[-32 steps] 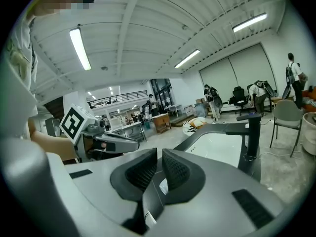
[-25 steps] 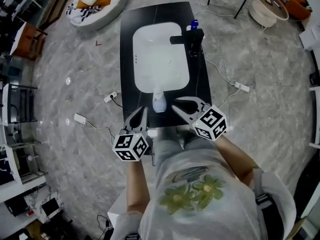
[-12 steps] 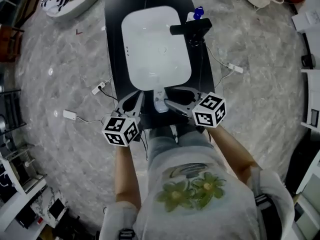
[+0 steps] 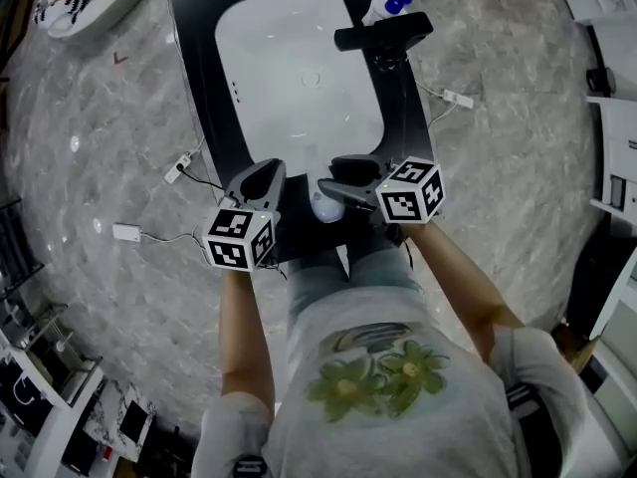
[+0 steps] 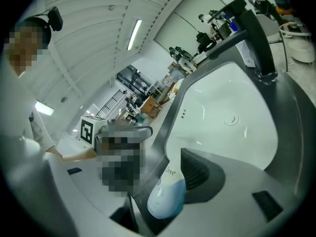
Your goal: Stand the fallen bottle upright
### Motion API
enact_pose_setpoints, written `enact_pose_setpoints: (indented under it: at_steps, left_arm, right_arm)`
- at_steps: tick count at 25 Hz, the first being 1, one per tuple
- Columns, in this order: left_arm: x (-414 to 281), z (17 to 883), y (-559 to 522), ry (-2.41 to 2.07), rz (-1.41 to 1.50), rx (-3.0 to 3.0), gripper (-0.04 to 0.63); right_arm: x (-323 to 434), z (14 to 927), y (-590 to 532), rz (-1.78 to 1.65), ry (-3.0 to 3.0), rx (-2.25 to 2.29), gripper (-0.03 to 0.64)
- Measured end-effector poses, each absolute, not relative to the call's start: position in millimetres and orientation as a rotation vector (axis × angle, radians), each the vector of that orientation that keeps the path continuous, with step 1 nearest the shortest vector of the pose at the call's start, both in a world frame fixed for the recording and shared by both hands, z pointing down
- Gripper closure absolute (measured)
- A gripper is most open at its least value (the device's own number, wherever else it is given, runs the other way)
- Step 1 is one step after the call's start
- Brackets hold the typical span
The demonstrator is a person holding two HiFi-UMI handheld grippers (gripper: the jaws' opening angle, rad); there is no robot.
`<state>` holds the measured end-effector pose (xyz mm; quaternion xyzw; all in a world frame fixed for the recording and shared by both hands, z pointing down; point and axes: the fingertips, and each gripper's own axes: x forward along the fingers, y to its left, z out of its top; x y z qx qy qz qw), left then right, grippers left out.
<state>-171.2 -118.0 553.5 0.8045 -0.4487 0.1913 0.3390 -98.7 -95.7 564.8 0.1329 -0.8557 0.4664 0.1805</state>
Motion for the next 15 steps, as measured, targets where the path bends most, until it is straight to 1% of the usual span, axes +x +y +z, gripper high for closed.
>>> enact_pose_setpoints:
  at_steps: [6,7,10,15]
  left_arm:
    - [-170.3,575.7,-130.2,-1.044,0.523,2.115,0.571]
    - [-169.3,578.8,-131.8,-1.024,0.53,2.12,0.557]
    - [-162.2,589.6,-135.1,-0.942,0.568,2.141,0.476]
    - [-152.9,608.2,-139.3,-0.838,0.686,2.194,0.444]
  right_arm:
    - [-109.0,589.1,-103.8,1.352,-2.357,0.408,0.393]
    - [-110.2,591.8,-105.3,1.357,-2.351,0.414,0.393]
    - [-112.7,600.6,-108.1,1.356,-2.325,0.419,0.388]
    - [-115.5,612.8,-109.4,1.353,-2.286,0.421,0.383]
